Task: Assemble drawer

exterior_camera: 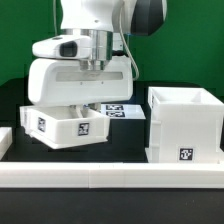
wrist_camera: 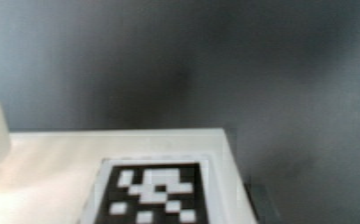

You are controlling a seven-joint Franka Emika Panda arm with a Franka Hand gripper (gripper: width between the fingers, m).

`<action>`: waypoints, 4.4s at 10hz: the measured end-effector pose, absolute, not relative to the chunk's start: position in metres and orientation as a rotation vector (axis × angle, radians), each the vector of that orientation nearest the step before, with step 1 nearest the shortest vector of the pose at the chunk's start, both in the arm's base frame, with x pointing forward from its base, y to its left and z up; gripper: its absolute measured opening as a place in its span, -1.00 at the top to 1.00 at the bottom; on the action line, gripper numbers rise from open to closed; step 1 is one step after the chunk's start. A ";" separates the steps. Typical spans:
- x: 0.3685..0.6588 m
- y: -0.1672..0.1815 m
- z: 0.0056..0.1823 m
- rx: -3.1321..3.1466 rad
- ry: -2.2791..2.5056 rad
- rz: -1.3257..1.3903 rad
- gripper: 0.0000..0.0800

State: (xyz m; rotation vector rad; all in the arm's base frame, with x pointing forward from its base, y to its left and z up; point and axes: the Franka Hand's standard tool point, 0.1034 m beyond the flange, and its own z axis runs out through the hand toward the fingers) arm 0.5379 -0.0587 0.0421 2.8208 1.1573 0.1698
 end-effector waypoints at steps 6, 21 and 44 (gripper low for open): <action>0.544 -0.049 0.044 2.470 1.736 0.089 0.90; 0.531 -0.062 0.031 2.181 2.142 0.115 0.90; 0.535 -0.018 0.015 2.254 2.202 0.004 0.89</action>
Offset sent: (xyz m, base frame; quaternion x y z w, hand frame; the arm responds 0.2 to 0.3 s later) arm 0.0000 0.0000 0.0000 0.0000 0.0000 -0.1296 0.9916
